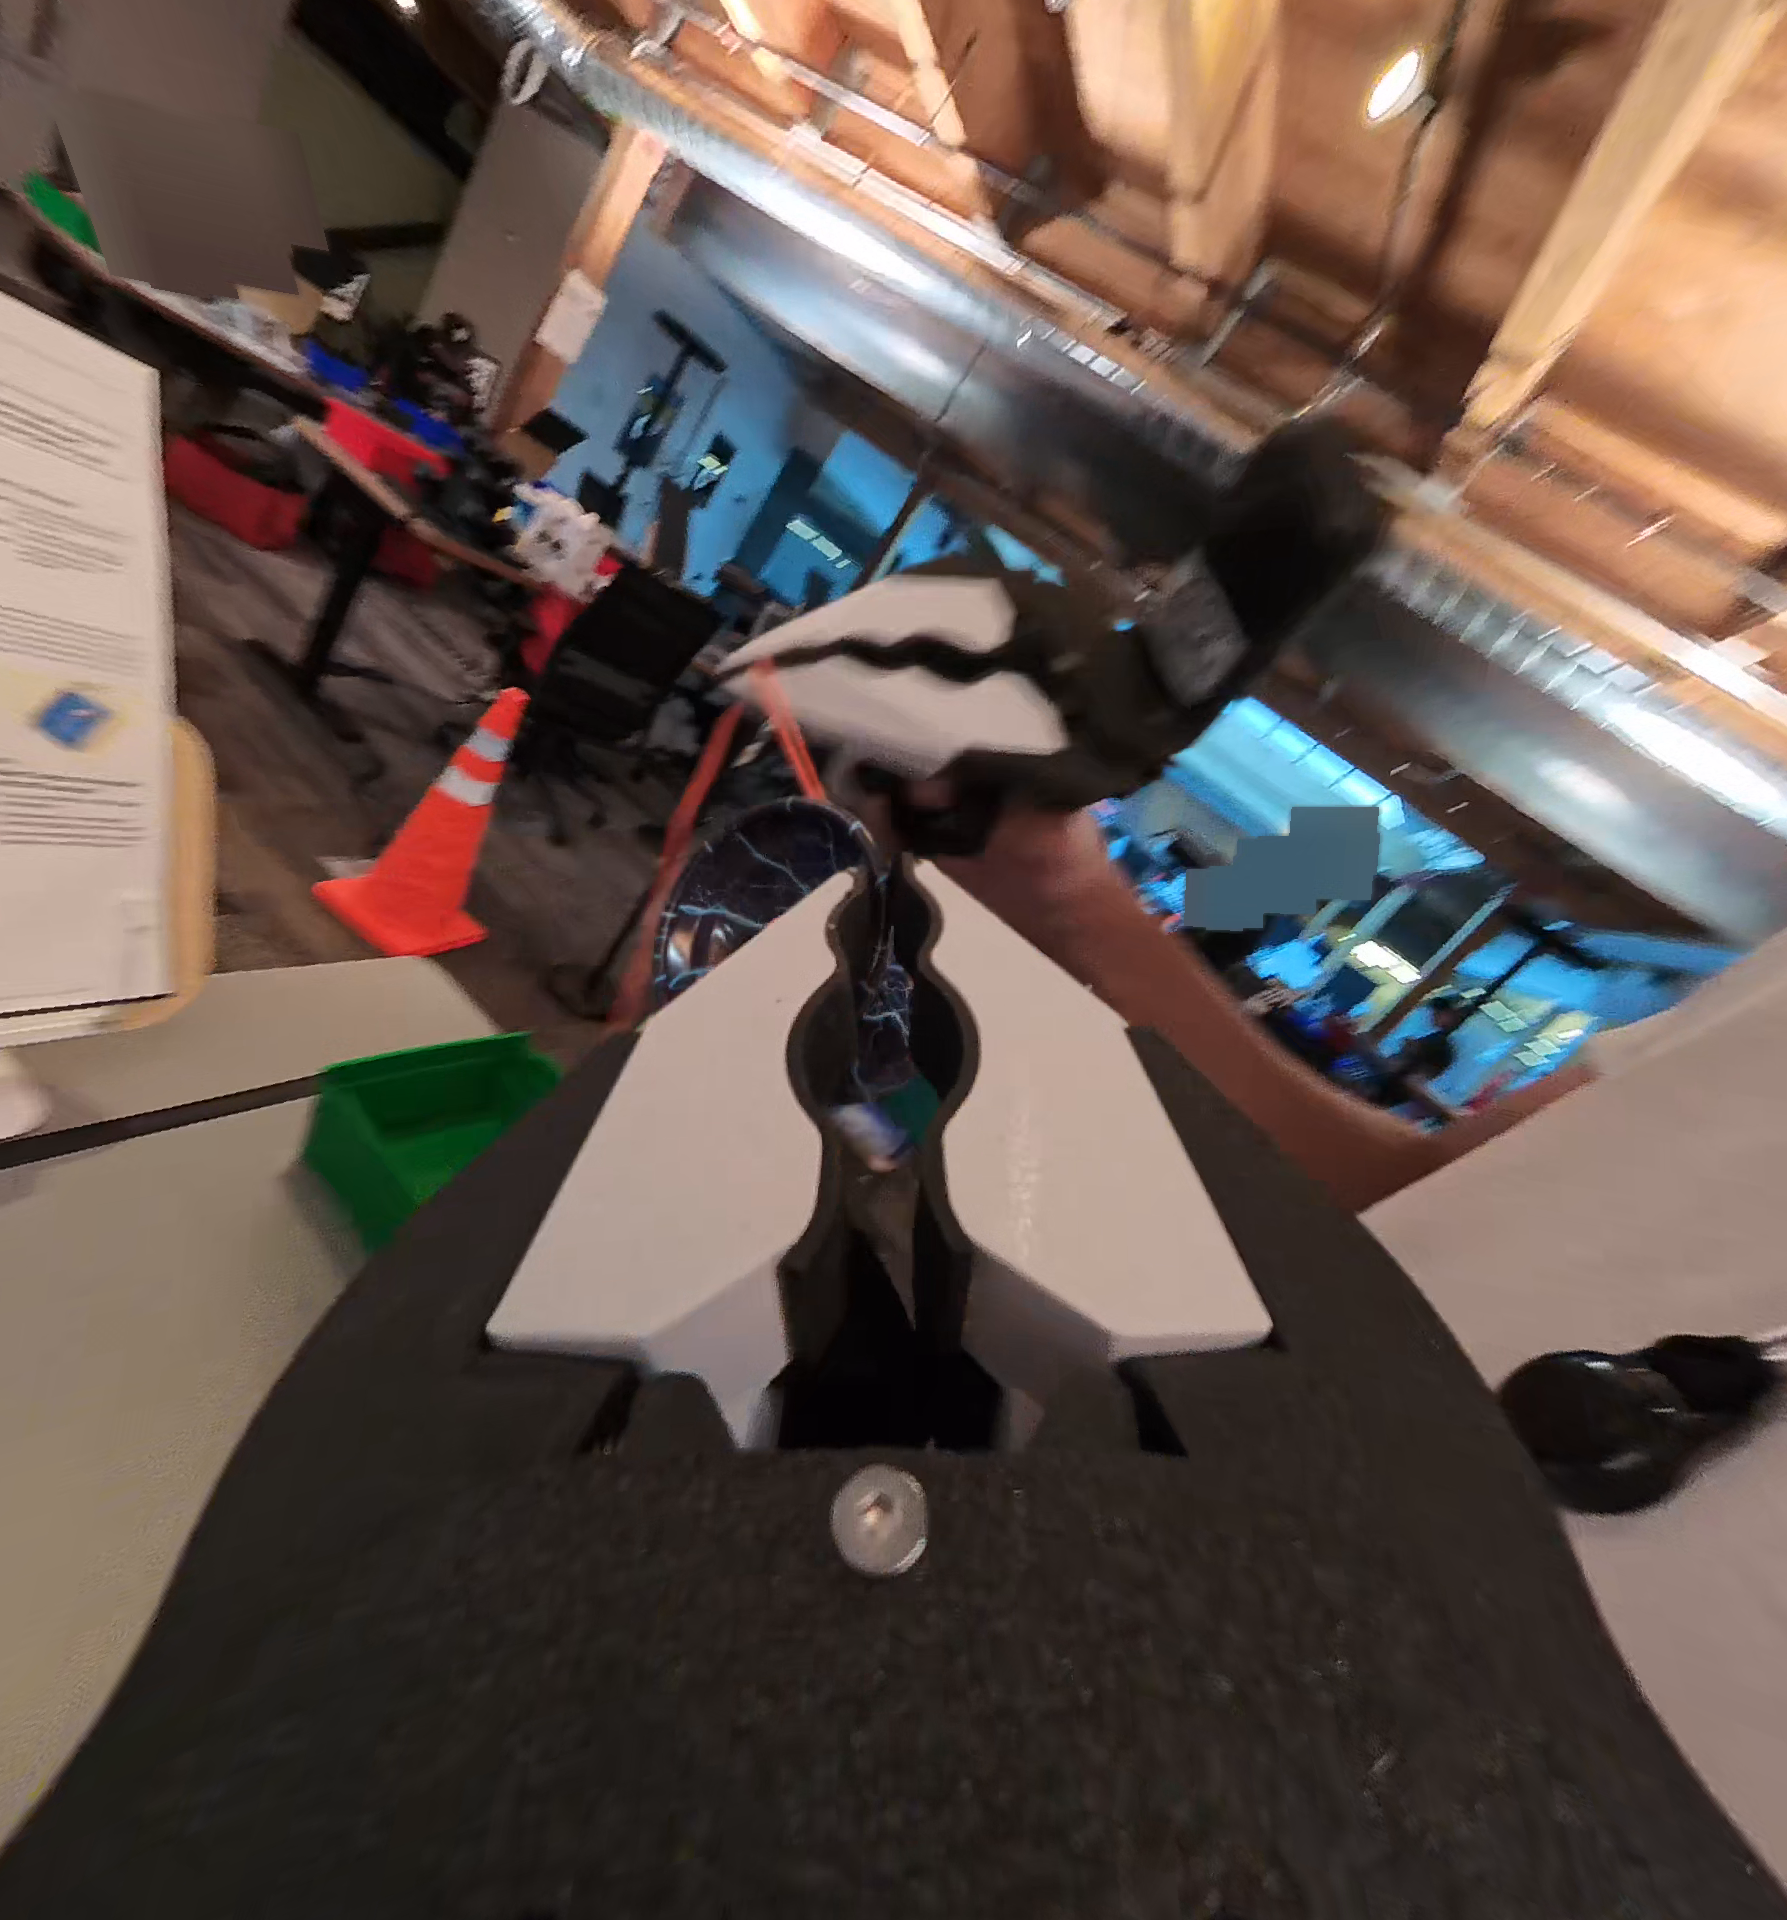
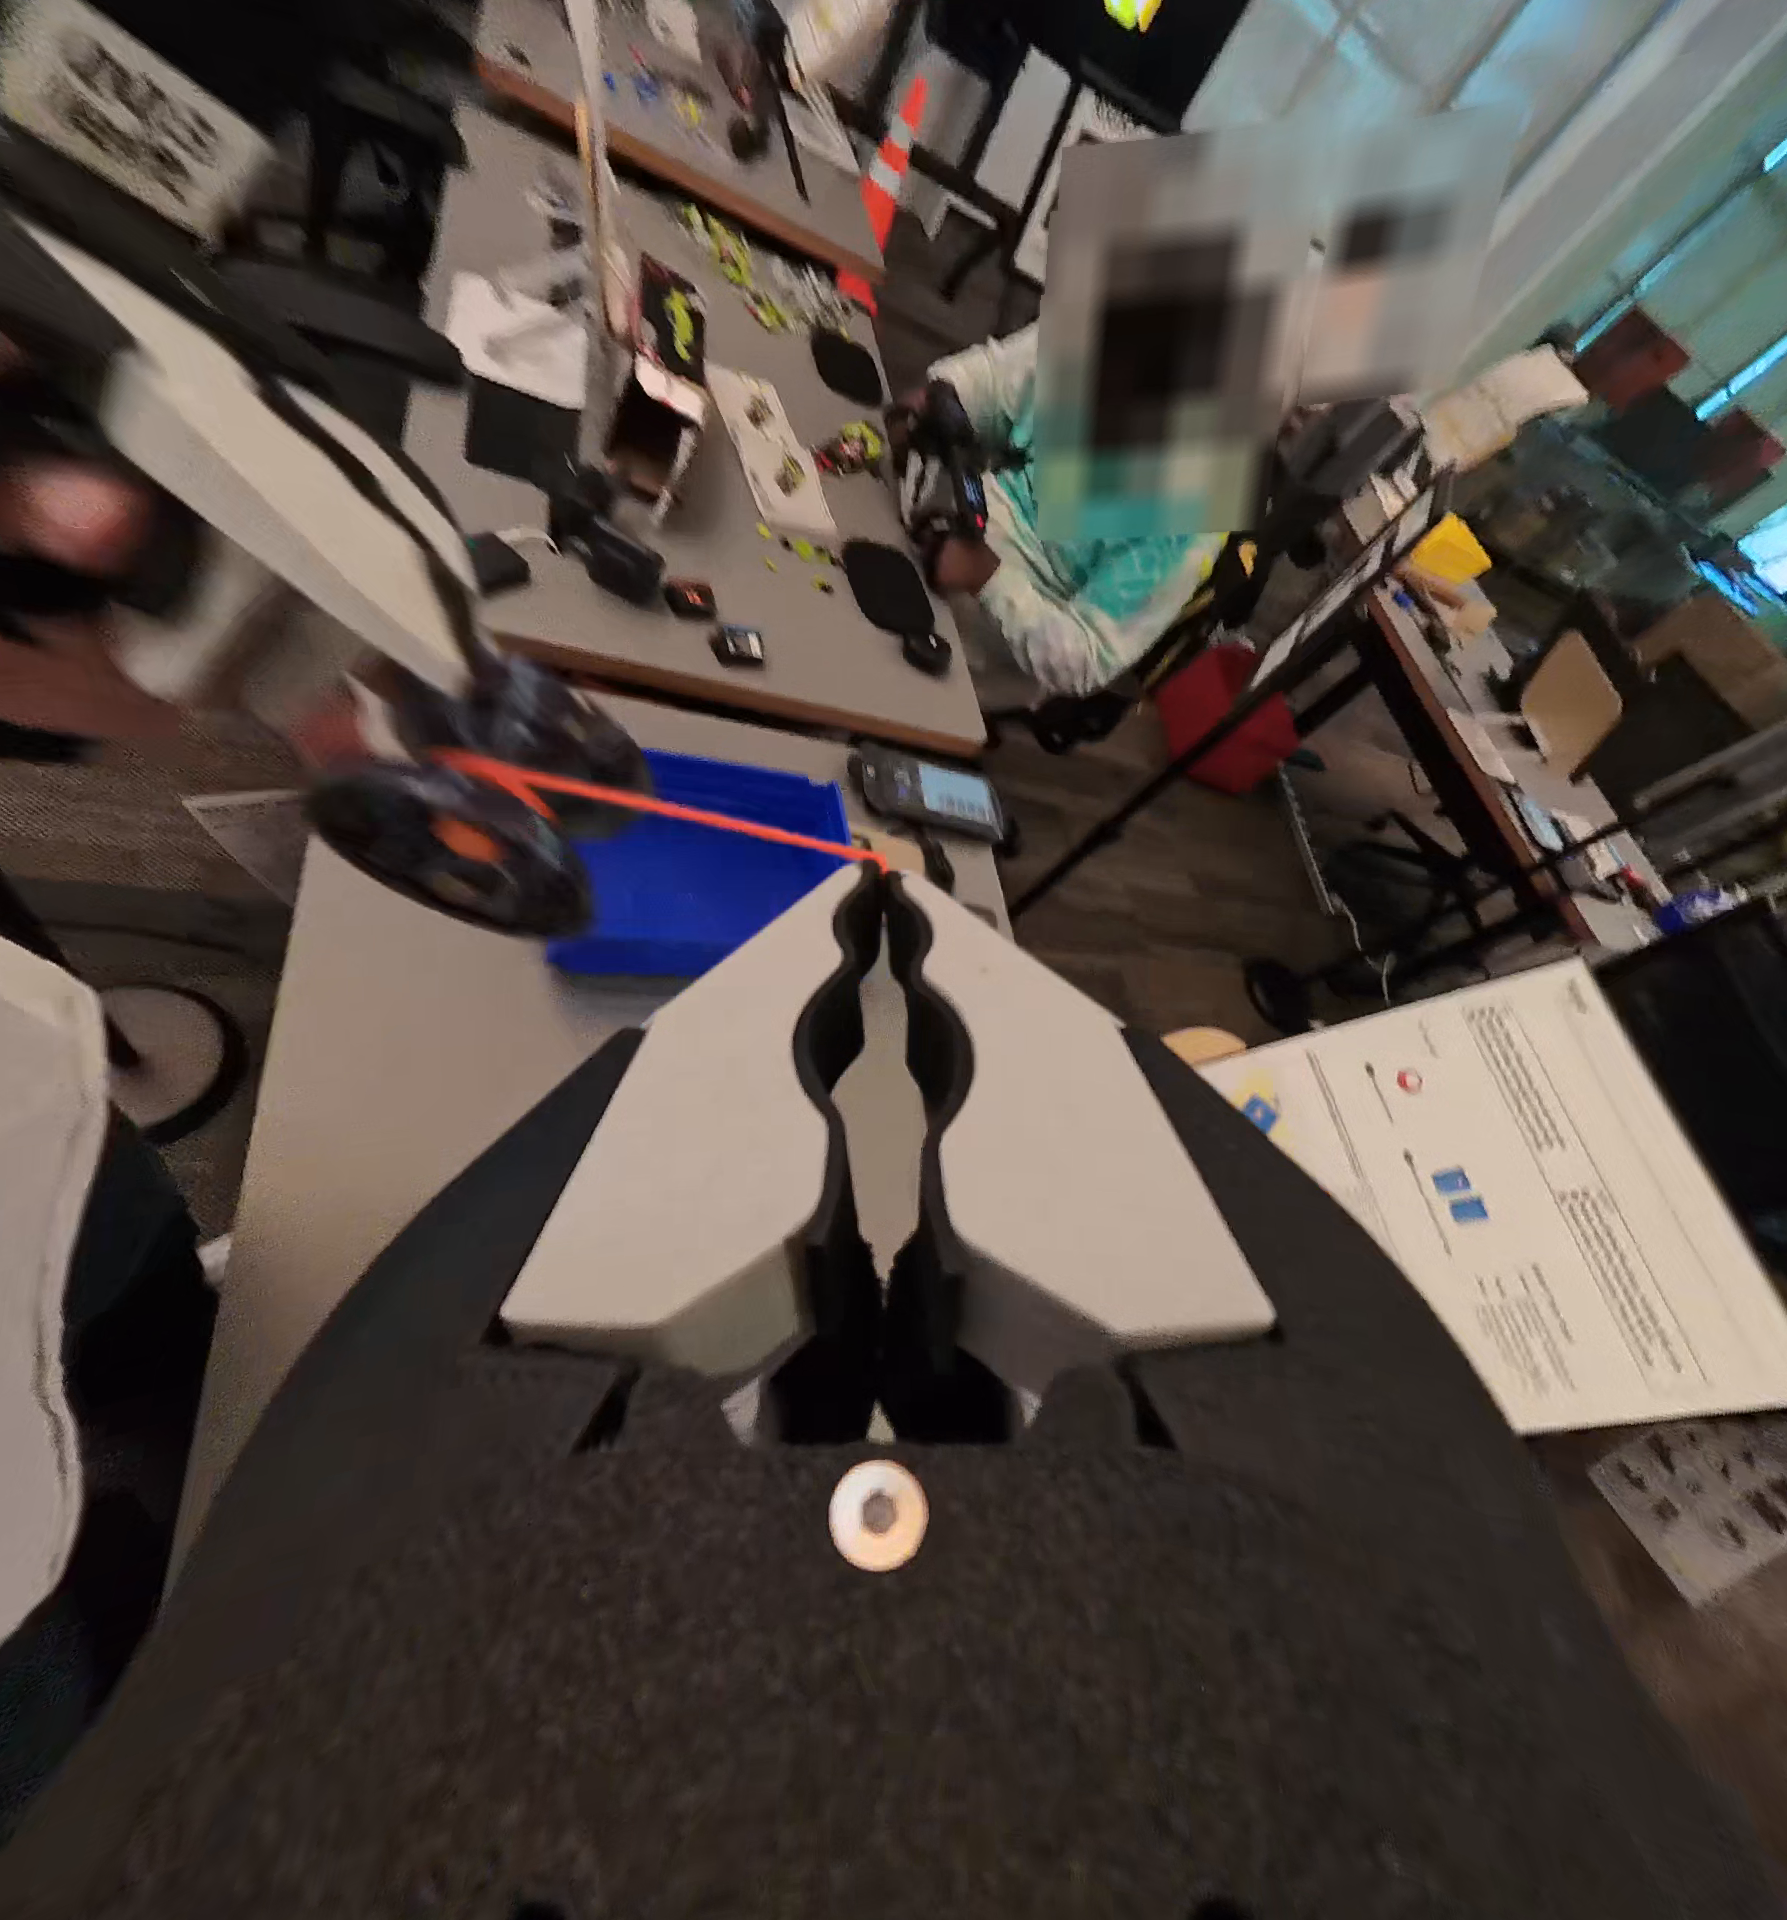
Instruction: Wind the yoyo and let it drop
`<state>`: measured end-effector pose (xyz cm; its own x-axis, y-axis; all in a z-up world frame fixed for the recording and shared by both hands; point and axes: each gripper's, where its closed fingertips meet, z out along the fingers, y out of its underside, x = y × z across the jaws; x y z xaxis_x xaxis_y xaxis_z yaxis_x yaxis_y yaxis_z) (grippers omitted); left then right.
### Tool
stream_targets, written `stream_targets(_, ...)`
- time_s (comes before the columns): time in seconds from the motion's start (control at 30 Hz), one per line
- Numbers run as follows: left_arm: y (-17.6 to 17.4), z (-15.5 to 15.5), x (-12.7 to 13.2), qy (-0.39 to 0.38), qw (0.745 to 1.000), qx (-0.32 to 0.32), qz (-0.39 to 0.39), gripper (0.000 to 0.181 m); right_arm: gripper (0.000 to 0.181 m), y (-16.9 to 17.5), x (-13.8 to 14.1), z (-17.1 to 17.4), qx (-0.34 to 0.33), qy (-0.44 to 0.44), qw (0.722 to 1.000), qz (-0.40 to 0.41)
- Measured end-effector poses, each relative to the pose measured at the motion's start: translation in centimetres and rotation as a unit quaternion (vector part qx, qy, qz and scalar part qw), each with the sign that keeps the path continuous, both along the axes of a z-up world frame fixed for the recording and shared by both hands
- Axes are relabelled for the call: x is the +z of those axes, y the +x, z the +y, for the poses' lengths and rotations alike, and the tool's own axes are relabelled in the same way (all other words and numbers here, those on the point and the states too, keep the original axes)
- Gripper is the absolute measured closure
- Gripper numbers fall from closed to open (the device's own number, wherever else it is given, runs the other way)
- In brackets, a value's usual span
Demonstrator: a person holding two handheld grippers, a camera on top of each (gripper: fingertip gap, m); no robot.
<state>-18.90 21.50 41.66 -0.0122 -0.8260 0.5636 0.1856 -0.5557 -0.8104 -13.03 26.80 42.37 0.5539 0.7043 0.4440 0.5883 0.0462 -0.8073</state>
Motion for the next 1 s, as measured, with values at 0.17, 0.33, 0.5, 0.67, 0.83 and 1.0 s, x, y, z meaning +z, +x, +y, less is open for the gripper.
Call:
stream_targets(0.17, 0.2, -0.6, 2.3, -0.045, 0.996, -0.024, -0.066, 0.181, 0.181, -2.8, -7.4, -1.5, 0.068, -0.115, 0.987, 0.090)
stream_targets(0.33, -0.2, 2.1, 1.4, -0.085, 0.993, 0.010, -0.079, 0.181, 0.181, -9.7, -8.1, -6.0, 0.117, -0.138, 0.954, 0.241)
stream_targets(0.5, -0.5, 4.0, 0.0, -0.059, 0.996, 0.054, -0.033, 0.181, 0.181, -13.4, -9.3, -8.3, 0.122, -0.151, 0.955, 0.225)
stream_targets(0.67, -0.9, 5.1, -3.7, 0.039, 0.988, 0.105, 0.102, 0.181, 0.181, -11.7, -6.6, -8.2, 0.101, -0.132, 0.972, 0.164)
stream_targets(0.83, -0.2, 3.0, -5.2, 0.095, 0.980, 0.064, 0.160, 0.181, 0.181, -5.0, -2.1, -4.2, 0.013, -0.013, 1.000, 0.020)
stream_targets(1.0, 0.4, 0.2, -1.4, -0.008, 1.000, -0.020, 0.011, 0.181, 0.181, 0.4, -4.9, -1.4, -0.009, -0.020, 0.992, -0.127)
